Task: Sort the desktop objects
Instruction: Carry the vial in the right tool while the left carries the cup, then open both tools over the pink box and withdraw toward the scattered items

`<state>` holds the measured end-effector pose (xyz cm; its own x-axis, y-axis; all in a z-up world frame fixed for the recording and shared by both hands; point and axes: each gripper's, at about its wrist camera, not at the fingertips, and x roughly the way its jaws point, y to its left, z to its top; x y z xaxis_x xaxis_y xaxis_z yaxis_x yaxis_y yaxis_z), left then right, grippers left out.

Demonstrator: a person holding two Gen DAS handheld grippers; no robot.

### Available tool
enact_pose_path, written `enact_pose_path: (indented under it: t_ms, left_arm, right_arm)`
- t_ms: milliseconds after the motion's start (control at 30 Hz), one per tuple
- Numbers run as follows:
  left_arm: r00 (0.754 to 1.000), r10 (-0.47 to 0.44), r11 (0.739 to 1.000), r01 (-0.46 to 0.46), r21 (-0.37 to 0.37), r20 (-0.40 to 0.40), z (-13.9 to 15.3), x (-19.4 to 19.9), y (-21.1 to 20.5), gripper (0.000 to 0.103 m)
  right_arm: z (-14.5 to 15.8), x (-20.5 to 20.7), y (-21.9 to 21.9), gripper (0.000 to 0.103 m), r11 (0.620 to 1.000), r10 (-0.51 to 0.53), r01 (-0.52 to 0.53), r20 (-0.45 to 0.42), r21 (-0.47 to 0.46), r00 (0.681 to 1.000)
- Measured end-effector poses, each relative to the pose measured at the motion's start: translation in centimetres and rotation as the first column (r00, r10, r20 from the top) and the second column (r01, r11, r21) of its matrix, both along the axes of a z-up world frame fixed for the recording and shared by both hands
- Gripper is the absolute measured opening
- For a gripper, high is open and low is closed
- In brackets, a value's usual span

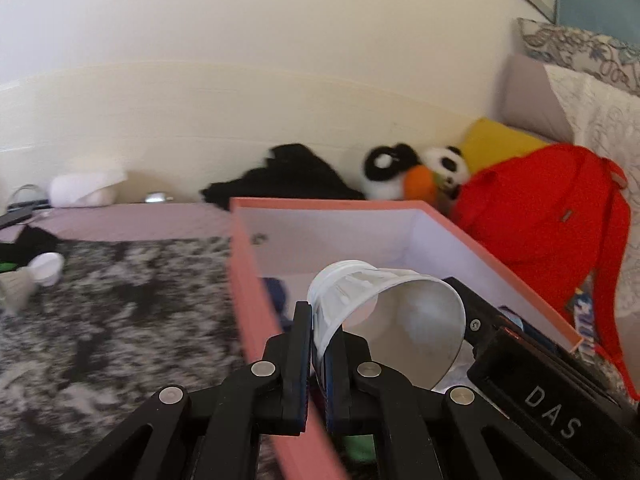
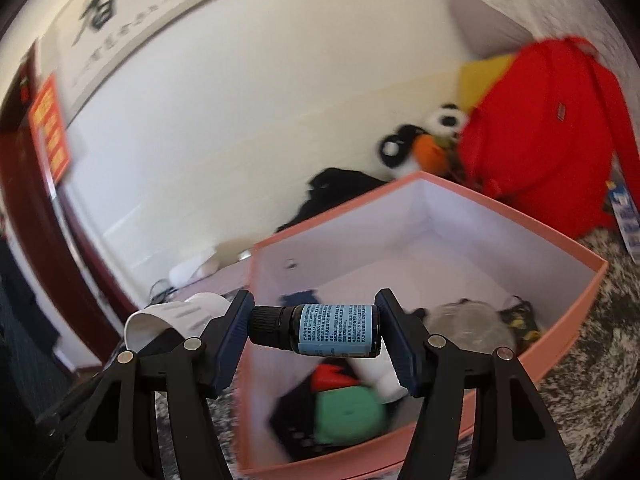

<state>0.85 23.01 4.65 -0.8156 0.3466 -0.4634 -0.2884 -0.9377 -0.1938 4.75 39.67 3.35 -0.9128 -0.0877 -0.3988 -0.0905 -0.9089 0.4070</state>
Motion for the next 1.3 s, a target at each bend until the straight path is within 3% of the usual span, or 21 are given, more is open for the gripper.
enact_pose_path:
  t_ms: [167,200,233,267,300,400,533,1033,1300]
  left_arm:
    - [0.998,-0.031,0.999,0.032,-0.016,0.057,-2.1,-1.4,3.5,0.003]
    - [0.996,-0.035,0.999,0.037,-0.031,0.077,-2.6,-1.7,4.0,0.011]
    - [0.994,-0.036,0.998,0.040,-0.040,0.103,-3.1,-1.9,4.5,0.043]
    - [0.991,-0.031,0.998,0.037,-0.042,0.129,-3.4,-2.1,4.7,0.063]
    - [0.990,-0.029,0.998,0.036,-0.043,0.139,-3.6,-2.1,4.8,0.086]
    - [0.994,-0.028,0.998,0.034,-0.050,0.109,-3.2,-1.4,4.9,0.094]
    - [0.997,-0.012,0.998,0.016,-0.053,0.075,-2.4,-0.6,4.6,0.096]
    - [0.987,0.089,0.995,-0.093,0.028,0.137,-2.1,-0.7,-0.5,0.096]
    - [0.982,0.142,0.989,-0.145,0.018,0.126,-1.5,0.0,-3.3,0.096]
  right_arm:
    - [-1.5,-0.9,3.8,0.066,0.997,-0.056,0.058,0.039,-0.058,0.998]
    - [-1.8,-1.0,4.4,0.066,0.995,-0.061,0.065,0.048,-0.075,0.997]
    - [-2.1,-1.1,5.0,0.067,0.993,-0.066,0.071,0.055,-0.092,0.996]
    - [-2.3,-1.1,5.4,0.070,0.991,-0.071,0.077,0.059,-0.110,0.996]
    - [-2.5,-1.2,5.8,0.080,0.988,-0.076,0.083,0.062,-0.129,0.995]
    - [-2.9,-1.2,6.6,0.090,0.979,-0.098,0.106,0.053,-0.174,0.994]
    - [-2.9,-1.5,5.9,0.090,0.979,-0.087,0.094,0.050,-0.179,0.995]
    - [-1.5,-2.1,0.9,0.090,0.983,-0.014,0.018,0.019,-0.181,1.000]
    - [-1.3,-2.4,-2.0,0.090,0.979,0.030,-0.026,0.015,-0.202,0.999]
